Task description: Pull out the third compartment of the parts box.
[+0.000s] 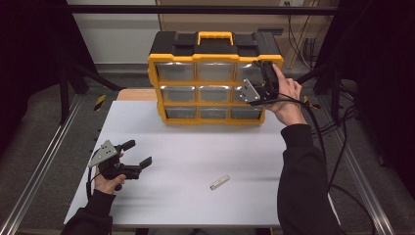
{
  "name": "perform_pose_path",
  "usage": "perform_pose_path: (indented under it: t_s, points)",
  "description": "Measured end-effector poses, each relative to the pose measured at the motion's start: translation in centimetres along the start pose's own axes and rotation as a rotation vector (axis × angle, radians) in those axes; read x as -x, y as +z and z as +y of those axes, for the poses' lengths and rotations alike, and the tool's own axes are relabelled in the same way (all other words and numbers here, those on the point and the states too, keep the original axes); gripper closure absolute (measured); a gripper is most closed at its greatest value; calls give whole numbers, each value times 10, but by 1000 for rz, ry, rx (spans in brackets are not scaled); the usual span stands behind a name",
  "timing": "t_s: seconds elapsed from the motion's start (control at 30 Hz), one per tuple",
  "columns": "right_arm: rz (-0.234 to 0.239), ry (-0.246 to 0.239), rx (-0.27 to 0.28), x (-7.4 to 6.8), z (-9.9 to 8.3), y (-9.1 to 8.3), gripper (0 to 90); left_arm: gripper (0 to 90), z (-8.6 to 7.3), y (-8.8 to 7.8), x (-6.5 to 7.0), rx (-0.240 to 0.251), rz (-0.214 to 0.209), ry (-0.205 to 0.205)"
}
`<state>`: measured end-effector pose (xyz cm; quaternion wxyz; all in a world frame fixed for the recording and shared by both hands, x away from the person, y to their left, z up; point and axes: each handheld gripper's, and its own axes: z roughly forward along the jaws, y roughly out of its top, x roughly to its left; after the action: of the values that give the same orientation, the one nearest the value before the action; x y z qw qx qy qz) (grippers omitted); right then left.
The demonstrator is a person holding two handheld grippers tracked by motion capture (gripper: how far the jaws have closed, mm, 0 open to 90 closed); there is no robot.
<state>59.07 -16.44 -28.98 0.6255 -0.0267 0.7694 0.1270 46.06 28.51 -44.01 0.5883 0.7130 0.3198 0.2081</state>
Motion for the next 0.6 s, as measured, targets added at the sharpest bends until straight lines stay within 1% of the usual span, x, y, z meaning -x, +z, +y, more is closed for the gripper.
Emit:
perform_pose_path:
  t_s: [0.23, 0.43, 0.6]
  points:
    - [-19, -12, -2, 0, 0, -1, 261, 25, 0, 0, 0, 0, 1, 0]
    - [-26, -27, -10, 1, -1, -3, 309, 25, 0, 0, 0, 1, 2, 1]
    - [-25, -44, -7, 0, -2, -3, 355, 25, 0, 0, 0, 0, 1, 1]
